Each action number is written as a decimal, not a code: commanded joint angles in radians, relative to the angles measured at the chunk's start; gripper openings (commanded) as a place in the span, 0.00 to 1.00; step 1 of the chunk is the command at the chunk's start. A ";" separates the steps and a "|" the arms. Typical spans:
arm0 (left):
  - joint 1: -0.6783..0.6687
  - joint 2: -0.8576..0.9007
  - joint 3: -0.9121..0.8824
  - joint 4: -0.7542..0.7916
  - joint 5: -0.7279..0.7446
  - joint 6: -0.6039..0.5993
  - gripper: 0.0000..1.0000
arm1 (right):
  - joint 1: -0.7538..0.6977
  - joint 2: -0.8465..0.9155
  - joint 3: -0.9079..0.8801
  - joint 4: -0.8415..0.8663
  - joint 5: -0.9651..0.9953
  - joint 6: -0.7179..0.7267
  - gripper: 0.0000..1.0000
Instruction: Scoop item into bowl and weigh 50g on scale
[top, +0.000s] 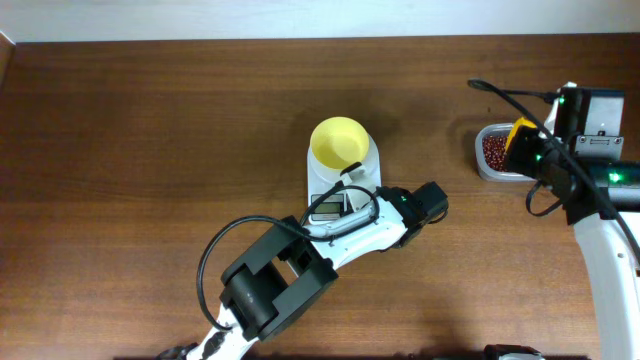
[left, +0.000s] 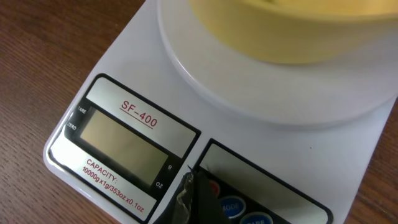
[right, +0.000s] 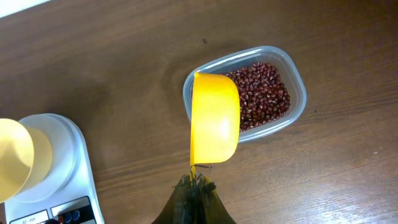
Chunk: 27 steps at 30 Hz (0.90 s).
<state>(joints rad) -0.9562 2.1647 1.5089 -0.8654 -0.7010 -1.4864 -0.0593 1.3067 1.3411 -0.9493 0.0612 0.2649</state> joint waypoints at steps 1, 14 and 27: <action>0.003 0.013 -0.007 0.005 -0.030 -0.017 0.00 | -0.006 0.008 0.021 -0.005 -0.006 0.002 0.04; 0.003 0.014 -0.007 0.026 0.012 -0.017 0.00 | -0.007 0.008 0.021 -0.003 -0.005 0.001 0.04; 0.011 0.027 -0.007 0.024 -0.004 -0.017 0.00 | -0.006 0.008 0.021 -0.005 -0.005 0.001 0.04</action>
<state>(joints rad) -0.9562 2.1693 1.5089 -0.8398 -0.6922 -1.4864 -0.0593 1.3087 1.3411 -0.9543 0.0612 0.2657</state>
